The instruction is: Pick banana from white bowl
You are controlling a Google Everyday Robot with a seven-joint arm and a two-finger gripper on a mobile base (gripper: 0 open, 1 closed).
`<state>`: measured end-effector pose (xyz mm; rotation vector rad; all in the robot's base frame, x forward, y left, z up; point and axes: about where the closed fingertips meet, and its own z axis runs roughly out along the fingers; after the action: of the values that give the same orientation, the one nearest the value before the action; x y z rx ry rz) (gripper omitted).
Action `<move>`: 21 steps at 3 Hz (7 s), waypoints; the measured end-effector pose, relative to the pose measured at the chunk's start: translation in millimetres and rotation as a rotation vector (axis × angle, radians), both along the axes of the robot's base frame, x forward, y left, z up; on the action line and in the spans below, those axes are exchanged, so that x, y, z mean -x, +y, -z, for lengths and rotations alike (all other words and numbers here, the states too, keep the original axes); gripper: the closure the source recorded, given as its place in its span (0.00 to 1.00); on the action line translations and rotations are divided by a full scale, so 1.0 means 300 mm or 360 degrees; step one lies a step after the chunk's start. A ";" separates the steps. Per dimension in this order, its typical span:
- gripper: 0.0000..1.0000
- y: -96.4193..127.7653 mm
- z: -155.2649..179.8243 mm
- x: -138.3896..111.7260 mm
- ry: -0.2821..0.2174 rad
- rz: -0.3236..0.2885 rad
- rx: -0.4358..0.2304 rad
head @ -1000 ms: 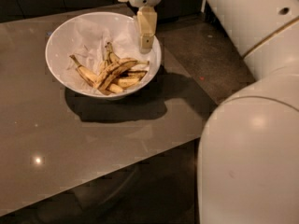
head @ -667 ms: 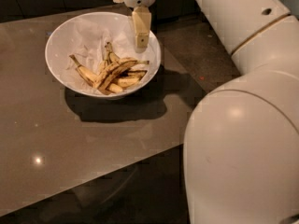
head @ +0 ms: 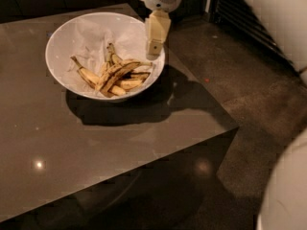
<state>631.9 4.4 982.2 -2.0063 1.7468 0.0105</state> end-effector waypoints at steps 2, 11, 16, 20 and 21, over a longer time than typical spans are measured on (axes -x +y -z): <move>0.00 -0.032 0.059 0.058 0.0063 0.0113 -0.0005; 0.41 0.170 0.277 -0.022 0.0223 -0.0305 0.0047; 1.00 0.132 0.184 0.021 0.0185 -0.0177 0.0006; 1.00 0.135 0.017 0.121 -0.0028 -0.0256 -0.0175; 1.00 0.129 0.017 0.119 -0.0033 -0.0249 -0.0179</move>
Offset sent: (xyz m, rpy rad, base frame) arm -0.0146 -0.0084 -0.0122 0.0070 0.0287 -0.0611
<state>596.1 43.1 977.1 -2.0474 1.5380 0.1357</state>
